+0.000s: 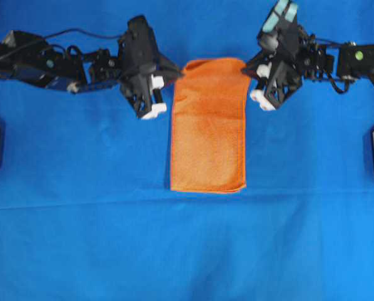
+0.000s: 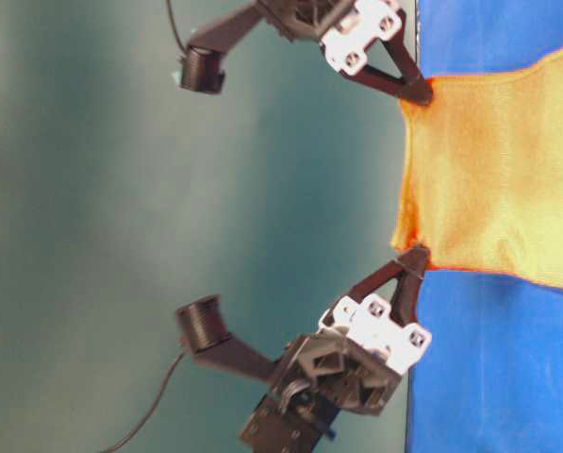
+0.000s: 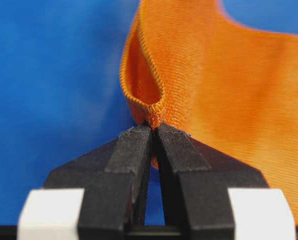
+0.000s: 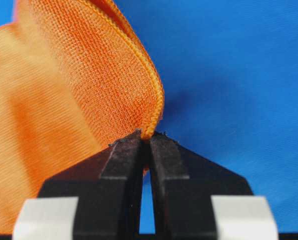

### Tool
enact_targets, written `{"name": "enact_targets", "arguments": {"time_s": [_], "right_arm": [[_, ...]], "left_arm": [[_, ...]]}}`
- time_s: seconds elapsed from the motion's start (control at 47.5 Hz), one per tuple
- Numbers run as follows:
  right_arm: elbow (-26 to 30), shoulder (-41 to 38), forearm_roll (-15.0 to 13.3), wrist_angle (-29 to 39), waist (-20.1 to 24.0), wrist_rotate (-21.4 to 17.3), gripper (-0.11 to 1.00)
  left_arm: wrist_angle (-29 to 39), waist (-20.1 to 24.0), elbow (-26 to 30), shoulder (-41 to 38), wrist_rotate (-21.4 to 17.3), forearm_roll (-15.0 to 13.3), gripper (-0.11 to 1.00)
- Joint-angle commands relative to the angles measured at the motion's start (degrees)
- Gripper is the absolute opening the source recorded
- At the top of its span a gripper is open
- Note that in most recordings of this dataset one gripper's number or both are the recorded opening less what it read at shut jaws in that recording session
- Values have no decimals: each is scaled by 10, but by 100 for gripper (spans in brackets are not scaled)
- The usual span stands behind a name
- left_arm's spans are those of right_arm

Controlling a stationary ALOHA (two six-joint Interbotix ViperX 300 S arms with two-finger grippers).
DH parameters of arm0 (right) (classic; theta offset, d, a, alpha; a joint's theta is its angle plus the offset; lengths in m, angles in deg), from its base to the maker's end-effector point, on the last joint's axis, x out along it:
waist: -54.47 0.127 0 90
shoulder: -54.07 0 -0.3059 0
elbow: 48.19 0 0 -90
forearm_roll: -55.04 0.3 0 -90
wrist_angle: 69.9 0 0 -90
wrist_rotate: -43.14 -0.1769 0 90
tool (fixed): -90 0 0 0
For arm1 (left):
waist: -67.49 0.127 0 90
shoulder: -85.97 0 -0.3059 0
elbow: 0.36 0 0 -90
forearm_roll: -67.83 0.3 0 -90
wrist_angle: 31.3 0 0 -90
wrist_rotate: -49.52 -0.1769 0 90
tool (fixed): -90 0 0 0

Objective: Fold the orange towel.
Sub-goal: 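Pull the top corners down toward the bottom edge, folding the strip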

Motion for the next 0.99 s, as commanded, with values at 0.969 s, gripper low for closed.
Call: {"name": "enact_targets", "arguments": {"time_s": [0.969], "right_arm": [[-30, -27, 113, -24, 246, -3, 3]], "left_arm": [[33, -214, -28, -11, 43, -1, 1]]}}
